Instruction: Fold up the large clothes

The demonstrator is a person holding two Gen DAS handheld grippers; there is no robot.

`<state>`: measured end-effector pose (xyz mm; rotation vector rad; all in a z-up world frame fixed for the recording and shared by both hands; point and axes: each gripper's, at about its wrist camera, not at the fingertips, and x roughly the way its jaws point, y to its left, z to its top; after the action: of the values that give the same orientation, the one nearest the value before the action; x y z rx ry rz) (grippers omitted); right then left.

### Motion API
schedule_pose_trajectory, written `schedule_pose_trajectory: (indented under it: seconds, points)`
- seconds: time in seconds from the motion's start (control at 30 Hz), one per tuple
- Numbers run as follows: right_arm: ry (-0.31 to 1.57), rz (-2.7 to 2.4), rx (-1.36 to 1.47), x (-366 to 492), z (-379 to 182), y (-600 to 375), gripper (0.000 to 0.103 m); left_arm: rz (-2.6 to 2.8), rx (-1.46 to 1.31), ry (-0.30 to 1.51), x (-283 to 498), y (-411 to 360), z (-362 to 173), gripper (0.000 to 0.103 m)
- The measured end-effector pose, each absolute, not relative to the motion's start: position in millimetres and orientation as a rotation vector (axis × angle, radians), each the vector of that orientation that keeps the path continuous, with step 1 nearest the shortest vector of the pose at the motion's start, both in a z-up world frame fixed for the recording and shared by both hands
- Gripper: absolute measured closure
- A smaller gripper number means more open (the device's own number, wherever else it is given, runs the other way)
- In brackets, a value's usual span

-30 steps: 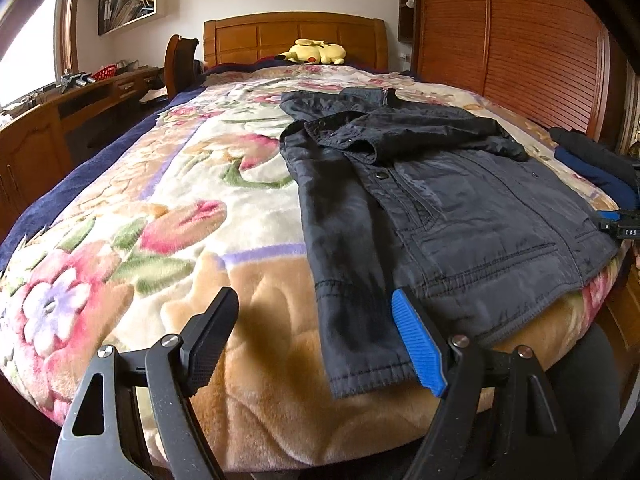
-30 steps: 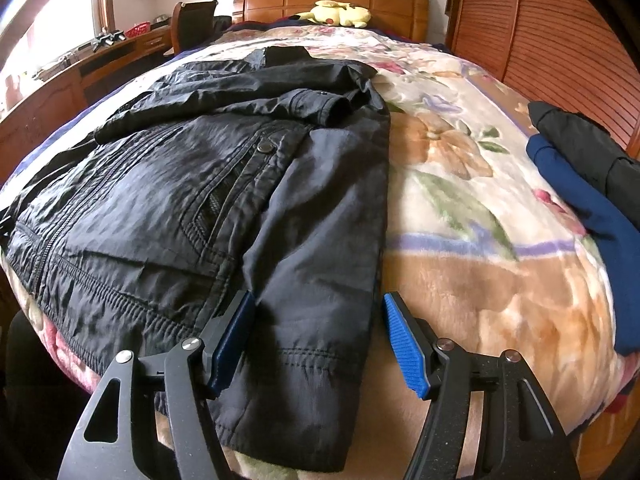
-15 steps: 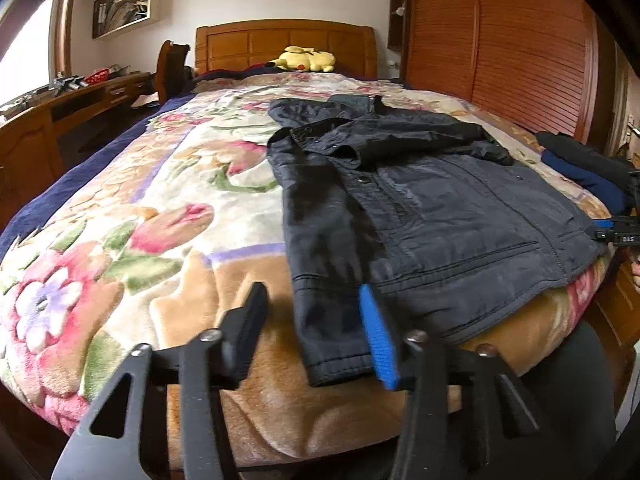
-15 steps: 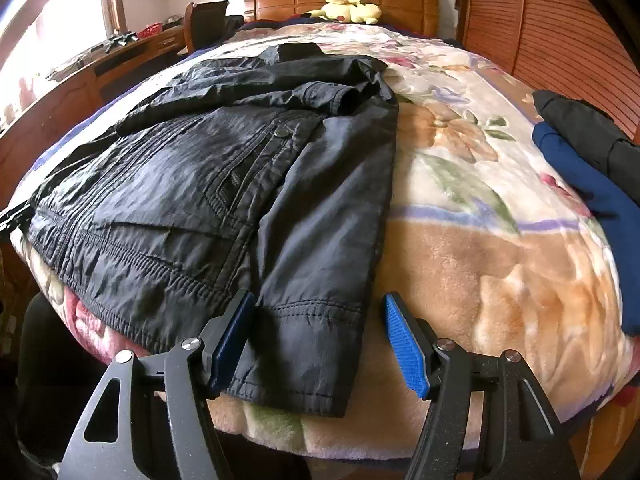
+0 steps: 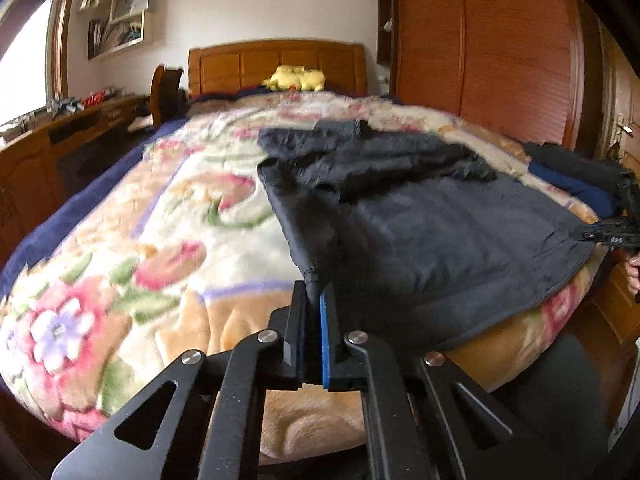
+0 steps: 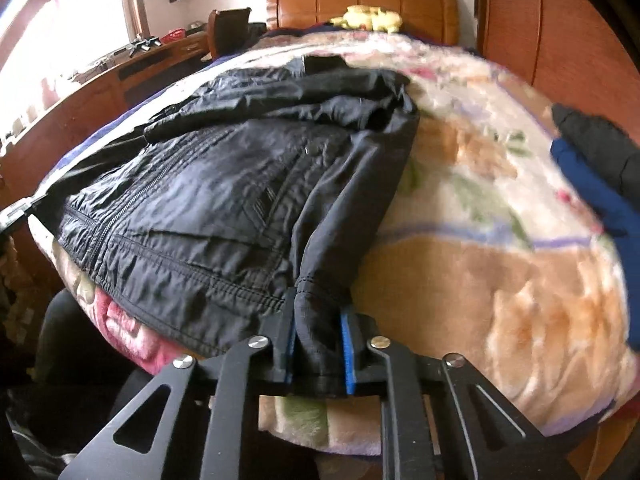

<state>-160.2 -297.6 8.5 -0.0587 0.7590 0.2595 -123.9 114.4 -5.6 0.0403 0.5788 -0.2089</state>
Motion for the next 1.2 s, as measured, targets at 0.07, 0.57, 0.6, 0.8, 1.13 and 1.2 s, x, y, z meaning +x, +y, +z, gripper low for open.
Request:
schedule_pose_trajectory:
  seconds: [0.07,0.57,0.6,0.8,1.13,1.2]
  points:
    - [0.712,0.245,-0.062,-166.0,20.5,-295.2,0.089,-0.217,0.035,0.54,-128.1,112.0,10.7,0.097]
    - [0.427,0.252,-0.042,-242.3,121.4,-303.3,0.091,-0.254,0.045,0.3,-182.7,114.6,104.7,0.098]
    - [0.408,0.255,-0.047,-250.4,128.5,-302.7,0.091,-0.252,0.049,0.284,-186.8,115.9,111.0,0.098]
    - [0.321,0.245,-0.092,-295.4,163.4,-303.9,0.091,-0.248,0.063,0.188,-206.8,122.3,148.4,0.098]
    - [0.199,0.212,-0.123,-334.5,222.4,-310.7,0.091,-0.233,0.034,0.065,-208.7,133.6,200.8,0.098]
    - [0.19,0.221,-0.118,-329.7,229.4,-314.8,0.092,-0.222,0.039,0.079,-197.5,133.6,200.0,0.098]
